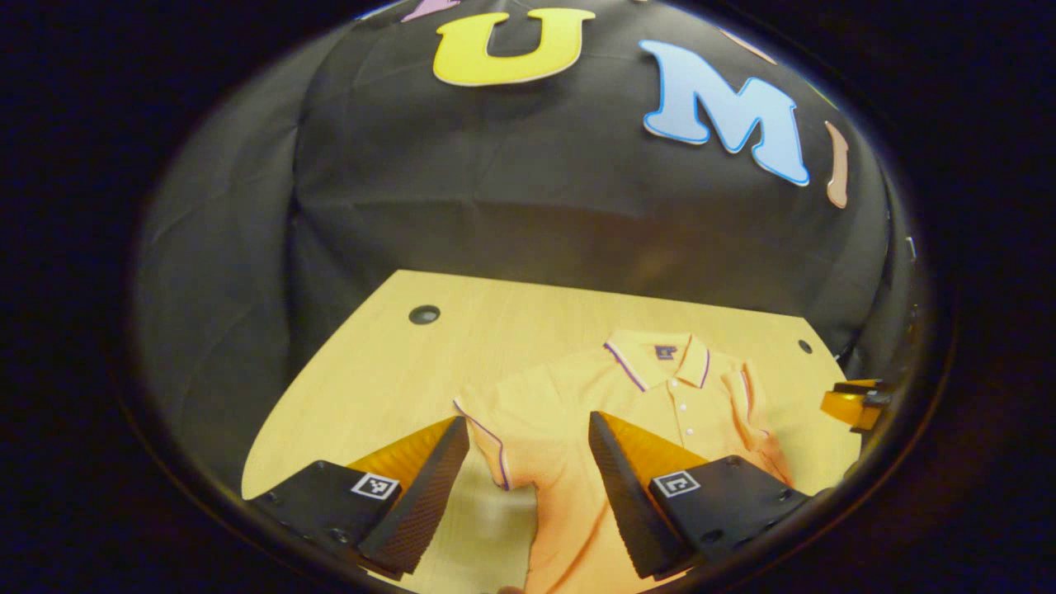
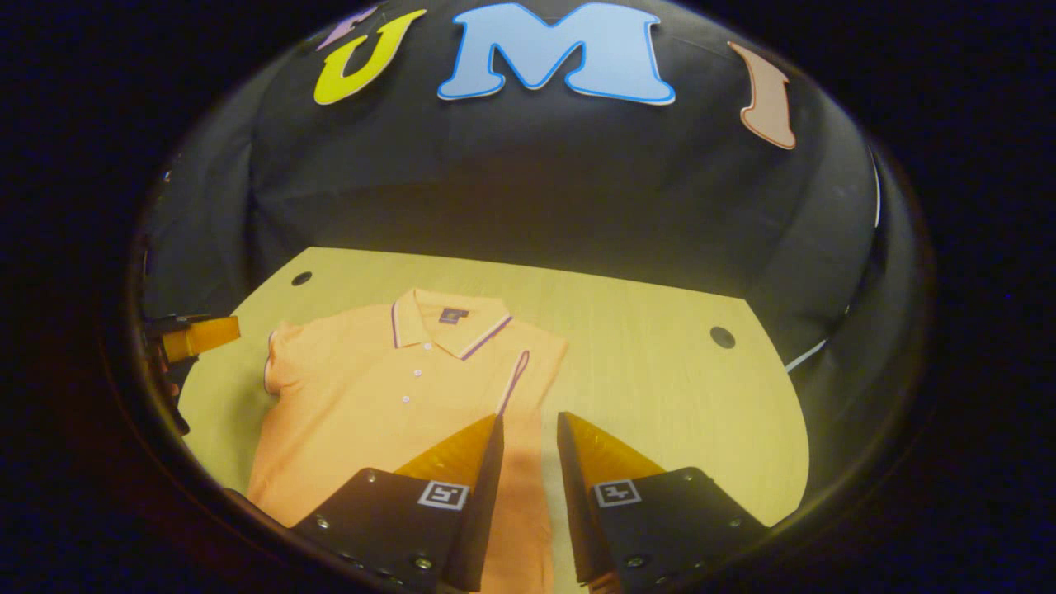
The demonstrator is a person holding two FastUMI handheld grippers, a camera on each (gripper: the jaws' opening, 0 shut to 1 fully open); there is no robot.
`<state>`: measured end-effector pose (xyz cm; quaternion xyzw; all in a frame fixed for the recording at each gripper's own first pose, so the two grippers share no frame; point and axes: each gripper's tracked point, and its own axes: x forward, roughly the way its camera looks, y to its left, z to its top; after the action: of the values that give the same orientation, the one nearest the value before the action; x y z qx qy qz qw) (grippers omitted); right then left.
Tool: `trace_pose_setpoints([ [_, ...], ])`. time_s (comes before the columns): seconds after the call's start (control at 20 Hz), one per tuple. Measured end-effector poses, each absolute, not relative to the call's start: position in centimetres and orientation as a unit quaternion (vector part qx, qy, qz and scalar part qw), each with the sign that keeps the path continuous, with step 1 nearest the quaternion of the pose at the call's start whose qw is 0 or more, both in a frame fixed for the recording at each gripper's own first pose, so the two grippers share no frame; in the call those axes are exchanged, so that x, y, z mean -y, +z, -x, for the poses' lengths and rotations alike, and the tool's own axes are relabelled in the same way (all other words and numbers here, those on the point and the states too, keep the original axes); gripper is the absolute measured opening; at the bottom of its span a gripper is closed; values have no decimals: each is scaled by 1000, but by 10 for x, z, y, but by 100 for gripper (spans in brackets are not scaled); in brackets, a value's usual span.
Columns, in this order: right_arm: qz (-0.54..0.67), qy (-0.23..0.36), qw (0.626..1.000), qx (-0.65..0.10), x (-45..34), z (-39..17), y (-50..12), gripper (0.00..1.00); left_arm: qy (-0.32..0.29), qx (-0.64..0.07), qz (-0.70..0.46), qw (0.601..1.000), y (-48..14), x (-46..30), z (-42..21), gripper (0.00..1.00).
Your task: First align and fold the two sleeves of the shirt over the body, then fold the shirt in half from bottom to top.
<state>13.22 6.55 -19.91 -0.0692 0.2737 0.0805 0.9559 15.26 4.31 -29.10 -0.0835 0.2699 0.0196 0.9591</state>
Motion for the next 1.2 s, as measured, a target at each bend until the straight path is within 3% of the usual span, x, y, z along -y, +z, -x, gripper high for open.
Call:
trace_pose_setpoints([
  [0.55,9,4,966,-258,-9,-88,-157,41,41,-366,85,926,-397,-64,-176,94],
  [0.8,-4,-23,967,-253,9,-75,-152,41,54,-379,79,920,-413,-69,-175,99],
  [1.1,-10,-34,965,-261,17,-67,-159,41,70,-374,72,922,-413,-68,-180,94],
  [1.2,-11,-32,964,-263,16,-68,-161,41,70,-374,71,922,-414,-67,-182,75],
])
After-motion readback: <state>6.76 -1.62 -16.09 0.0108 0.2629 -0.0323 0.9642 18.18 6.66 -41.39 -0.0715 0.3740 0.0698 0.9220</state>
